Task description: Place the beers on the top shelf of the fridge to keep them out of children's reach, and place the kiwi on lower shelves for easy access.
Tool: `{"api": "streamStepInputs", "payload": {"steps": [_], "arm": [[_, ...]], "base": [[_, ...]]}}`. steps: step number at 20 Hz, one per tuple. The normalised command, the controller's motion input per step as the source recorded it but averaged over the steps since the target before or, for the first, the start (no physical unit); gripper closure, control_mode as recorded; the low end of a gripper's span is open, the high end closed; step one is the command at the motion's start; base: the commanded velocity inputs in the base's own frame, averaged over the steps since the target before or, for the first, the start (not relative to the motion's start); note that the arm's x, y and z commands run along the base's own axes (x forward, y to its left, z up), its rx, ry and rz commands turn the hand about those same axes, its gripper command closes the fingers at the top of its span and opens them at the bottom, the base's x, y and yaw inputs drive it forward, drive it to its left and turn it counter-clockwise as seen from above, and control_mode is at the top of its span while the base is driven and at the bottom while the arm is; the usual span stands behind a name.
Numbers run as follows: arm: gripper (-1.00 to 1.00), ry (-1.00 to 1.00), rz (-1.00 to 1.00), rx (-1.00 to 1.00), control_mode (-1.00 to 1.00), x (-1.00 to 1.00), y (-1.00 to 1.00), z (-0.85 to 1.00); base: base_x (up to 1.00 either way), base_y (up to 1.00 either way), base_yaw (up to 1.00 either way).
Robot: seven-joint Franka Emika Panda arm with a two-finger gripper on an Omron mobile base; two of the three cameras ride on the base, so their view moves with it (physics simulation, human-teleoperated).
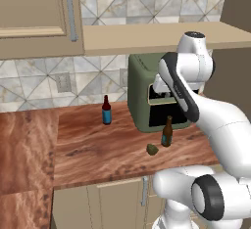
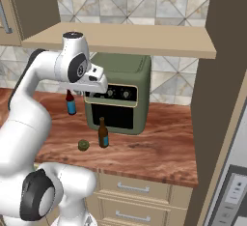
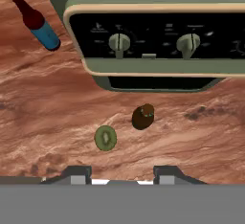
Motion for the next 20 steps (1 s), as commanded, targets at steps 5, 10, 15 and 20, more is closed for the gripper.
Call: {"api": "streamStepInputs", "payload": {"steps": [5,10,15,20], "arm": [[-1.00,-0.20,0.08,0.01,-1.00,-0.17,-0.11,-0.05],[-1.00,-0.41,0.19,0.08,-1.00,-0.18,-0.37,-0.07],[-1.00,-0.18,0.21,0.05,-1.00,0.00,-0.39,-0.16],[-1.00,0.00,0.24,0.02,-1.00,0.00,-0.31,-0.28]], "base": [[0.00,0.00,0.00],[0.00,0.00,0.00],[0.00,0.00,0.00],[0.00,0.00,0.00]]}}
